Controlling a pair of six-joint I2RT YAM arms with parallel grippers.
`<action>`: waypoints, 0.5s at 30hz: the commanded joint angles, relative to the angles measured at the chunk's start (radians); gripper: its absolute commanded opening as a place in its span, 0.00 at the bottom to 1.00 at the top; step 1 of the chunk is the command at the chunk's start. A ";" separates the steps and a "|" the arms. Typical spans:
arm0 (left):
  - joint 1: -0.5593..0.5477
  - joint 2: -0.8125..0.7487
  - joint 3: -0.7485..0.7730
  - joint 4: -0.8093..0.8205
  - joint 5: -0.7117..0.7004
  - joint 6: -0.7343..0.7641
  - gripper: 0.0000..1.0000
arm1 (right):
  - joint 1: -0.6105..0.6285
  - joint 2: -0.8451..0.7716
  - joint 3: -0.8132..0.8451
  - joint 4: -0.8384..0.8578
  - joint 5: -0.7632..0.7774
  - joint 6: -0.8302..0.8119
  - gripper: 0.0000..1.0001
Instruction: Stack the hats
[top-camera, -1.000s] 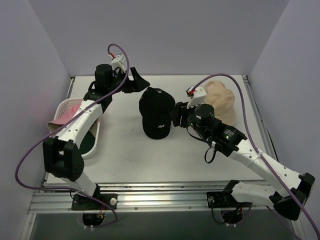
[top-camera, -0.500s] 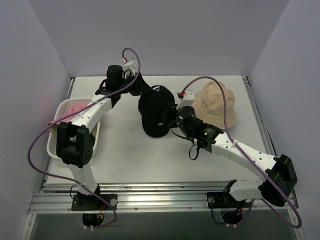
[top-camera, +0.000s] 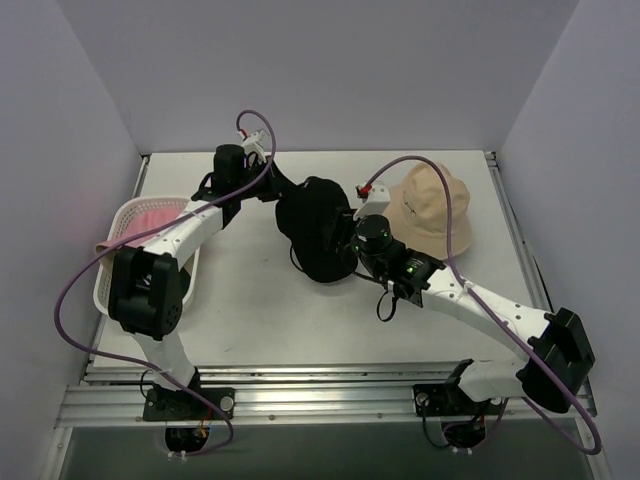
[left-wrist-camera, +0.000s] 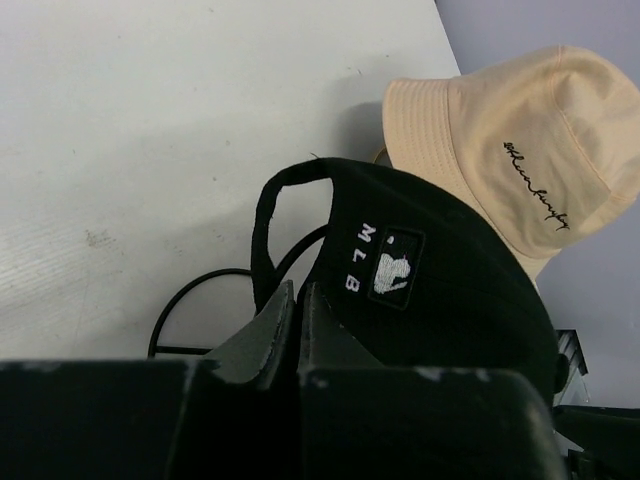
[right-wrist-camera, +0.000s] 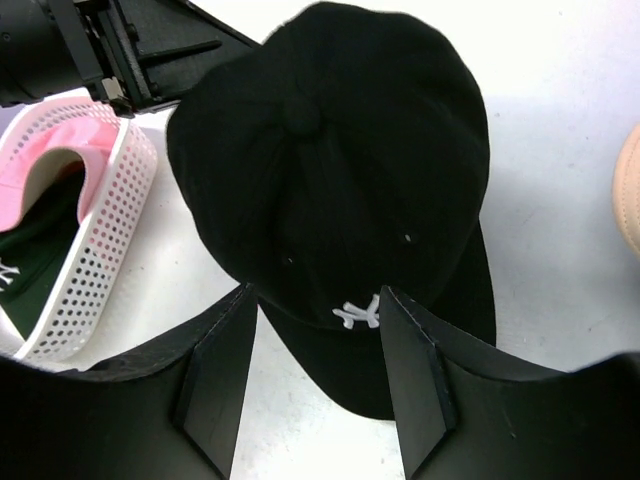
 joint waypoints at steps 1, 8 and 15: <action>-0.006 -0.064 -0.081 0.074 -0.051 -0.055 0.02 | 0.001 -0.015 -0.022 0.047 0.011 -0.004 0.48; -0.006 -0.194 -0.223 0.179 -0.115 -0.107 0.09 | -0.002 -0.035 -0.040 0.034 -0.015 -0.049 0.48; -0.038 -0.323 -0.324 0.167 -0.261 -0.112 0.21 | -0.030 -0.024 -0.037 0.001 0.037 -0.052 0.49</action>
